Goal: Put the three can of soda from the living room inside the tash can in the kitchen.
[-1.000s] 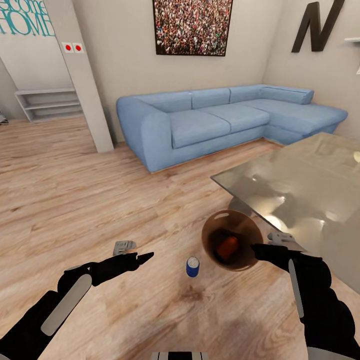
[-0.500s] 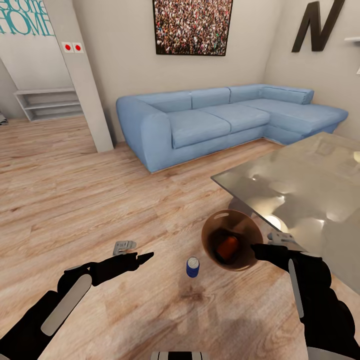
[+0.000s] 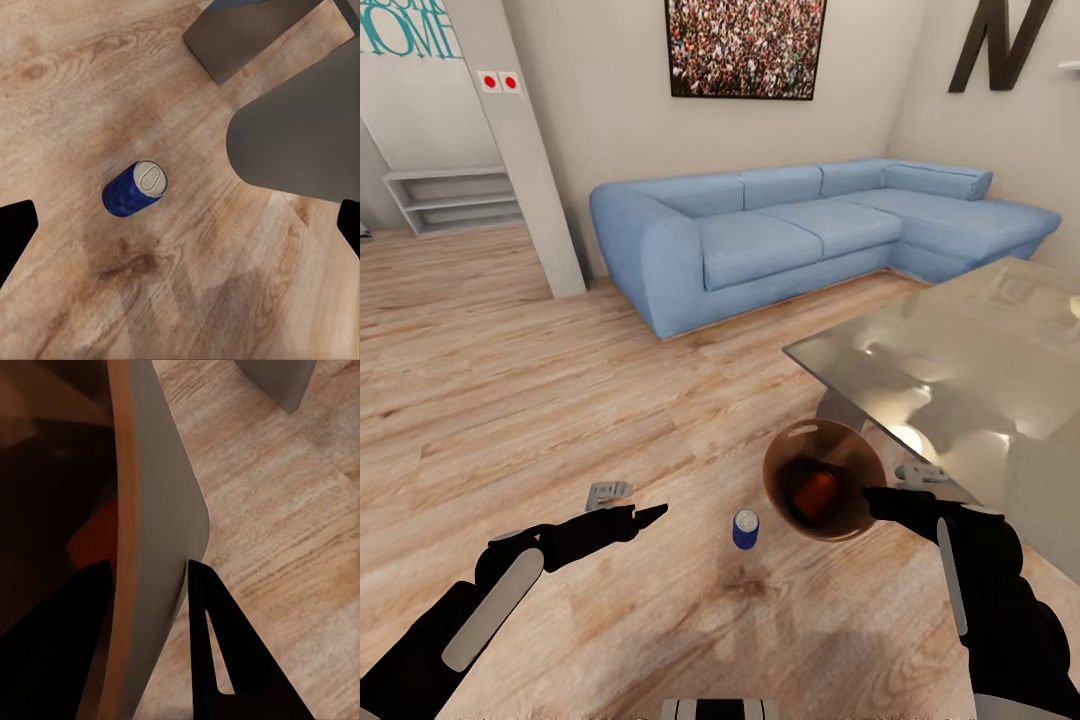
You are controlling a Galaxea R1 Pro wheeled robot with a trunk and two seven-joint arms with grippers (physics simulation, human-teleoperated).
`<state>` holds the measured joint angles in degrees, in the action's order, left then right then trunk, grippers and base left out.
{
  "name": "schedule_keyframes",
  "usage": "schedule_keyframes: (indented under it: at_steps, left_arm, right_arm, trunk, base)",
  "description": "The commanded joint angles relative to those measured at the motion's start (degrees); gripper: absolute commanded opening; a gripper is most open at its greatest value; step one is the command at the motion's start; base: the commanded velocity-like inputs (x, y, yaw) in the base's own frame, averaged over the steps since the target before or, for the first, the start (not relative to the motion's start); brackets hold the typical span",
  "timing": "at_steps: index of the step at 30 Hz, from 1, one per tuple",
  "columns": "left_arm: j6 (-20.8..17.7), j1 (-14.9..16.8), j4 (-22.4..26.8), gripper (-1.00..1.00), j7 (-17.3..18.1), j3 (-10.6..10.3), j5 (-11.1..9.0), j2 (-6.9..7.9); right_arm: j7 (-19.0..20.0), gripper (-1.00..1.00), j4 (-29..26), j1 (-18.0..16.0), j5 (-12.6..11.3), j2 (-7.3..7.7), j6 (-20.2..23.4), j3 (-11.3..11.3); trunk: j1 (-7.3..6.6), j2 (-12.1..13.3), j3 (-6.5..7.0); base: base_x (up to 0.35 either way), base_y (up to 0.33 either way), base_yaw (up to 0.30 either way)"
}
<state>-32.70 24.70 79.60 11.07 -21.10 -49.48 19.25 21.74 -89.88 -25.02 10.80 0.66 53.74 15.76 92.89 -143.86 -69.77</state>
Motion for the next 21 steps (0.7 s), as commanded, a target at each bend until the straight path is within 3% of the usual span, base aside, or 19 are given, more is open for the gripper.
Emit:
schedule_keyframes:
  at_steps: [1,21]
  left_arm:
    - [0.0,0.0,0.01,1.0,0.0,0.0,0.0,0.0]
    - [0.0,0.0,0.03,1.0,0.0,-0.02,0.0,0.0]
  right_arm:
    - [0.07,-1.0,-0.04,-0.02,-1.13,0.01,0.14,-0.03]
    - [0.06,-1.0,-0.04,-0.02,-1.13,0.02,0.14,0.06]
  trunk:
    - [-0.01,-0.01,-0.08]
    - [-0.01,-0.01,-1.77]
  base:
    - [0.0,0.0,0.0]
    - [0.0,0.0,0.0]
